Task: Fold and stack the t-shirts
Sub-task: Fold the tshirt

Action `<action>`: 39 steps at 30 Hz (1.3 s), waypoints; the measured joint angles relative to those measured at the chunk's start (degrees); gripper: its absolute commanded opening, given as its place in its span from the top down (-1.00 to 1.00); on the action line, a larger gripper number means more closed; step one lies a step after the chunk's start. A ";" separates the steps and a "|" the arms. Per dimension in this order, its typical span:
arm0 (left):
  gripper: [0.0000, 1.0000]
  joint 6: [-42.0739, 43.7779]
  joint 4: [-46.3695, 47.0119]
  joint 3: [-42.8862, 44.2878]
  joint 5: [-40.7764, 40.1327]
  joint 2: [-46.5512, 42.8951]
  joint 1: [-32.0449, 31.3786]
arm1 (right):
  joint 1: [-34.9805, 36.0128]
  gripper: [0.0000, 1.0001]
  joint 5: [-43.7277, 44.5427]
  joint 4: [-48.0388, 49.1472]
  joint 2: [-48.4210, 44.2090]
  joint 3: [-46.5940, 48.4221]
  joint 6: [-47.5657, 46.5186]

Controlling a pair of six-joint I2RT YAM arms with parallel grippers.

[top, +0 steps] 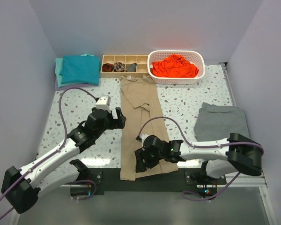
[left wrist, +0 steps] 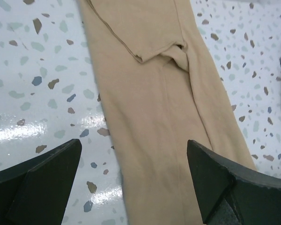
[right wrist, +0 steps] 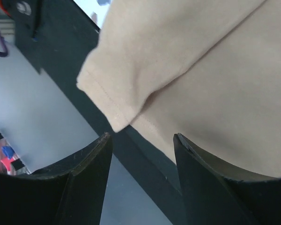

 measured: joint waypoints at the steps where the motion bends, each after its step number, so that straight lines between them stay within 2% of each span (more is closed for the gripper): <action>1: -1.00 -0.33 -0.20 -0.15 -0.96 -1.97 0.00 | 1.01 -0.17 0.02 1.49 1.86 0.04 0.74; 4: -1.00 -0.70 -0.59 -0.20 -2.91 -5.44 0.00 | 3.96 -0.14 0.42 2.89 7.52 1.09 2.29; 9: -1.00 -1.31 -2.40 -0.20 -4.00 -5.62 0.00 | 6.97 -0.11 1.70 5.22 11.91 4.98 3.43; 14: -1.00 -1.31 -4.07 -0.20 -4.52 -5.18 0.00 | 7.63 -0.08 1.92 5.92 12.46 5.07 3.96; 17: -1.00 -1.31 -4.07 -0.20 -4.57 -4.68 0.00 | 7.63 0.21 2.08 5.86 12.48 5.07 3.96; 18: -1.00 -1.31 -4.04 -0.20 -4.57 -4.42 0.00 | 7.63 0.40 2.51 5.81 12.50 5.07 4.00; 19: -1.00 -1.31 -4.07 -0.20 -4.57 -4.13 0.00 | 7.63 0.51 2.91 5.77 12.57 5.07 4.00; 25: -1.00 -1.31 -4.09 -0.20 -4.57 -2.93 0.00 | 7.76 1.00 4.72 4.33 12.68 5.46 3.82; 39: -1.00 -1.31 -4.09 -0.20 -4.57 -1.84 0.00 | 9.66 1.00 9.49 -6.47 3.93 7.58 2.10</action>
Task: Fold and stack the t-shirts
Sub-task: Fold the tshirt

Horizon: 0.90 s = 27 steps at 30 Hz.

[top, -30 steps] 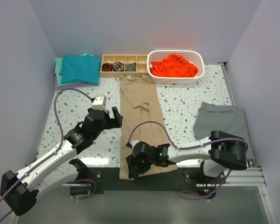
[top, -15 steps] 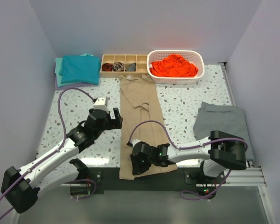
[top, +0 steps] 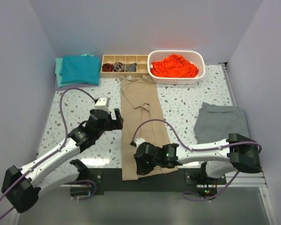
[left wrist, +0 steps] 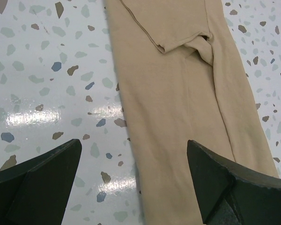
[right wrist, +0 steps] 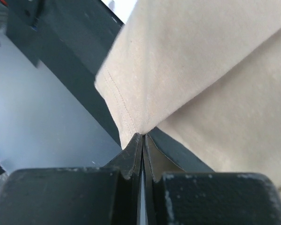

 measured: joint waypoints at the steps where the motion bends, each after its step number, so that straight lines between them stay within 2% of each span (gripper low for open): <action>1: -1.00 0.00 0.00 0.00 0.00 0.04 0.00 | 0.24 1.00 0.15 -1.01 -0.17 0.02 0.11; 11: -1.00 0.02 0.00 0.00 0.04 0.50 0.00 | 2.05 1.00 3.15 -9.01 -0.24 0.00 1.88; 12: -1.00 0.02 0.00 0.00 0.04 0.57 0.00 | 2.08 0.92 3.28 -9.20 -0.15 0.00 1.90; 13: -1.00 0.02 0.00 0.00 0.04 0.66 0.00 | 2.10 0.74 3.54 -9.31 0.13 0.00 1.95; 14: -1.00 0.02 0.00 0.00 0.07 0.76 0.00 | 2.10 0.25 3.69 -9.44 0.57 0.02 2.01; 15: -1.00 0.02 0.00 0.00 0.07 0.87 0.00 | 2.10 0.12 3.91 -9.73 1.16 0.04 2.19; 19: -1.00 0.11 0.00 0.00 0.57 1.05 0.00 | 2.45 -0.12 6.71 -14.21 3.06 0.81 2.91; 21: -1.00 0.17 -0.26 0.00 1.18 1.07 0.00 | 2.60 -0.16 10.54 -18.23 2.05 1.70 3.37; 27: -1.00 0.70 -0.39 0.00 6.91 1.05 -0.02 | 2.56 -0.28 24.09 -31.71 -8.98 4.46 6.29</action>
